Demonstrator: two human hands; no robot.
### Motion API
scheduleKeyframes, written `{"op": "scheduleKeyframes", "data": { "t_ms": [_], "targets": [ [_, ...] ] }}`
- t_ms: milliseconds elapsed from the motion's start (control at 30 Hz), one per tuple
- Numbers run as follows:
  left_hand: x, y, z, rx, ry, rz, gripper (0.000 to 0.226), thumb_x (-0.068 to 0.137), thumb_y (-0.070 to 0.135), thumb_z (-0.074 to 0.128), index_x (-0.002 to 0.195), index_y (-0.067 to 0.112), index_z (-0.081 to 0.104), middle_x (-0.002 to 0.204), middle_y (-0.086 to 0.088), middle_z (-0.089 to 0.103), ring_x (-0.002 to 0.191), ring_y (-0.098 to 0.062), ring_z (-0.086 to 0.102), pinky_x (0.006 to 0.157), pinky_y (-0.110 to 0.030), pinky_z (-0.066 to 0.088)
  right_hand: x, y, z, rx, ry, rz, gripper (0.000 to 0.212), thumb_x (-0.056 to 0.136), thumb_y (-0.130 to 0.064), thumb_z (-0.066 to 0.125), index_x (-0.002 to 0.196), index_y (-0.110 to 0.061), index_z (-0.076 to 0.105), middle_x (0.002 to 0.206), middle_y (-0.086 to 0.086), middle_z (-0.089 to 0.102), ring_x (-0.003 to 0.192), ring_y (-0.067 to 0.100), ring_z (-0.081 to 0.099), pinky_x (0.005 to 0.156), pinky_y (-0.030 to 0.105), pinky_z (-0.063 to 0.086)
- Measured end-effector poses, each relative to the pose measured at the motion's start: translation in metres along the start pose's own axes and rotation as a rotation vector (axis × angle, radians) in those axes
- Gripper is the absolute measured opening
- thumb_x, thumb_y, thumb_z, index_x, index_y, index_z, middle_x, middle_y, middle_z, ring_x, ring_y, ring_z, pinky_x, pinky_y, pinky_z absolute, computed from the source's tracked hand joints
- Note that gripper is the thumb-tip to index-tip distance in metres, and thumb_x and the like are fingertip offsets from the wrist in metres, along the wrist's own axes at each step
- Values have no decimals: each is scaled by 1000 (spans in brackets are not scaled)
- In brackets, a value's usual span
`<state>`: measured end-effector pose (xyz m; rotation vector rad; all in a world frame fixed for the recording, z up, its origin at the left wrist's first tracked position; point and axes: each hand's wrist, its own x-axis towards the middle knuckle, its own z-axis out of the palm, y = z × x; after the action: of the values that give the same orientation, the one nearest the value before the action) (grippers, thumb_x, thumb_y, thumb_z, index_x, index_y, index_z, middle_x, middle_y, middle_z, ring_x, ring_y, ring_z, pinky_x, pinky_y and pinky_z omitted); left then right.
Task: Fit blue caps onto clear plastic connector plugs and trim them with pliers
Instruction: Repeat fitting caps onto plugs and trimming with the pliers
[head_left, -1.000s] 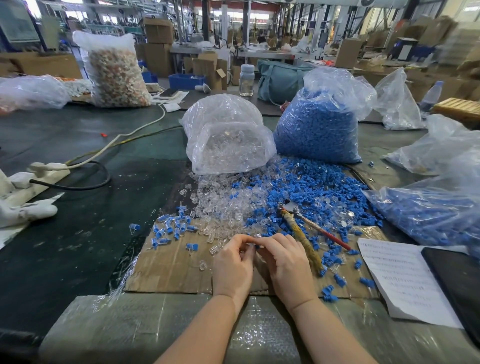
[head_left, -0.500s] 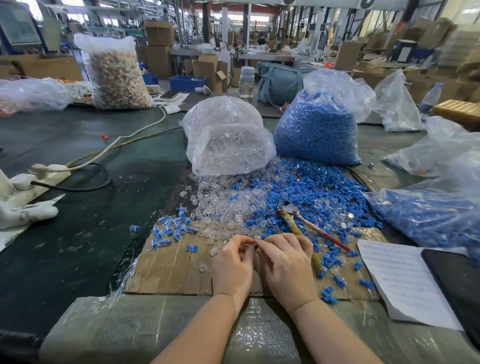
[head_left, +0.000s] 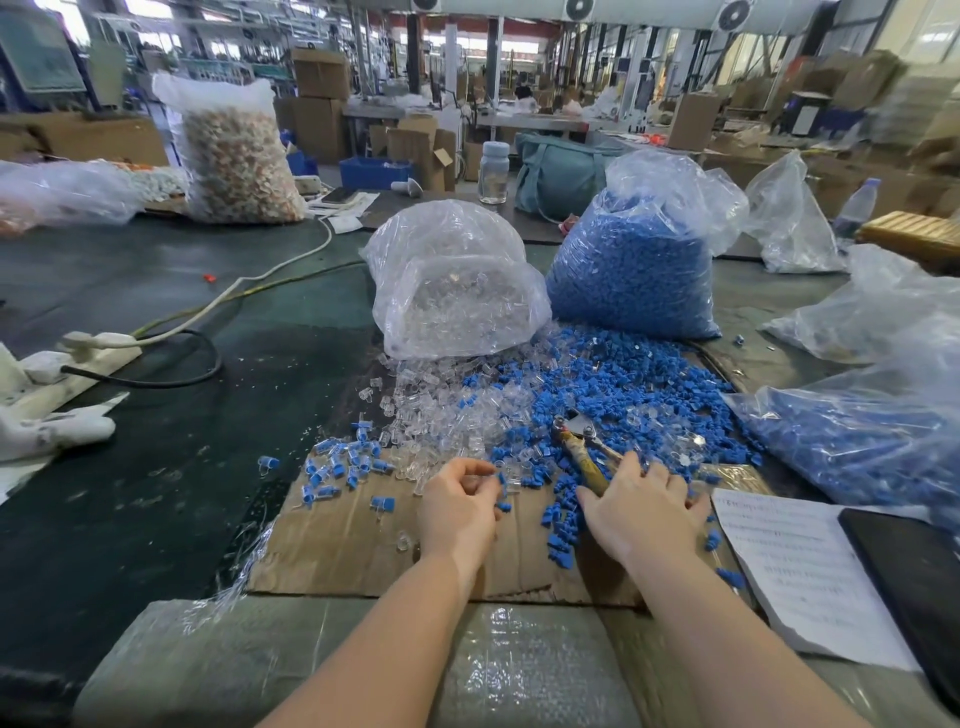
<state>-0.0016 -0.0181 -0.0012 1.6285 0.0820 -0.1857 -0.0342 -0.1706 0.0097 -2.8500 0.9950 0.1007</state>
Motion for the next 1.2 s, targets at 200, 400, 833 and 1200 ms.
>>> {"op": "scheduleKeyframes", "data": {
  "t_ms": [200,400,833,1200],
  "targets": [
    [2,10,-4,-14,-9,-27,13,92,8,54,92,21,58,79,-6,61,43,-2,52,38,-19,42,1,-6,-7,41,49,-13,56,86,-52,50,123,-11,41,133,14,38,124,31,33,101,46,29],
    [7,22,-9,-75,-22,-67,11,92,8,53,97,17,58,78,-7,60,39,-4,51,34,-24,41,0,-12,-23,186,43,-122,37,91,-44,48,102,-9,40,105,10,52,102,30,50,82,40,44],
    [30,42,-14,-196,84,-130,12,90,3,55,95,13,61,78,-5,60,50,-7,48,37,-15,34,-16,-34,-51,779,-542,-322,17,90,-25,47,83,-10,52,80,10,59,72,24,58,77,44,52],
    [36,42,-18,-163,156,-131,13,90,3,56,87,14,61,75,-3,60,51,-8,46,40,-17,34,-20,-34,-57,847,-738,-275,22,83,0,48,105,-5,47,101,15,54,82,20,62,70,38,55]
  ]
}}
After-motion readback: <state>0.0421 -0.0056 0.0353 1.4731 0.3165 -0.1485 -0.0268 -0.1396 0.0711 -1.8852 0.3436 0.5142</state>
